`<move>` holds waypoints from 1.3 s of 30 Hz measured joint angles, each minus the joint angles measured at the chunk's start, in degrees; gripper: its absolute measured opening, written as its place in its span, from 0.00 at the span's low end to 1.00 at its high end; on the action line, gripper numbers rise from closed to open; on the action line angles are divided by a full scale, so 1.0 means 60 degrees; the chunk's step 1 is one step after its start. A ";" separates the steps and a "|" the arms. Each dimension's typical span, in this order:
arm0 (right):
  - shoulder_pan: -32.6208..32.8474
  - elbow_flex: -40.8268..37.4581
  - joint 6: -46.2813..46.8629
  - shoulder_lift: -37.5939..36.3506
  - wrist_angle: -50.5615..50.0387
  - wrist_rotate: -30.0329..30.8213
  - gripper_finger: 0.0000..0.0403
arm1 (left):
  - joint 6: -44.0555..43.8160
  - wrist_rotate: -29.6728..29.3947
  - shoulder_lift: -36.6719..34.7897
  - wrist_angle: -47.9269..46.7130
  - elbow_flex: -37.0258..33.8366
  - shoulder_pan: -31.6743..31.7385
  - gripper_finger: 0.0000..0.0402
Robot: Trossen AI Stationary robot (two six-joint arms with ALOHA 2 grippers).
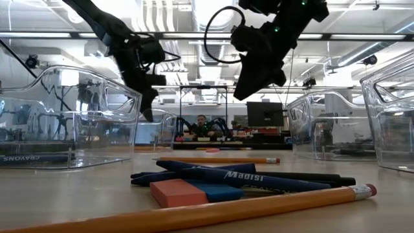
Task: Sort crayons/erasers/pens/pencils in bins
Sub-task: Put the pencil into the top left transparent bin
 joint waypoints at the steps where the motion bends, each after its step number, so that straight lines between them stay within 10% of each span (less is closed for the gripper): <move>1: -0.0004 0.0055 0.0000 0.0099 -0.0037 -0.0229 0.18 | 0.0225 -0.0003 0.0000 0.0050 -0.0035 0.0004 0.03; 12: 0.0106 0.0236 0.0046 0.1025 -0.0016 -0.1064 0.17 | 0.2742 0.0066 -0.0004 0.0367 -0.0891 0.0007 0.03; 39: 0.0499 0.0232 0.0182 0.1336 0.0017 -0.1311 0.17 | 0.2720 0.1646 0.0645 0.1389 -0.1241 -0.0029 0.03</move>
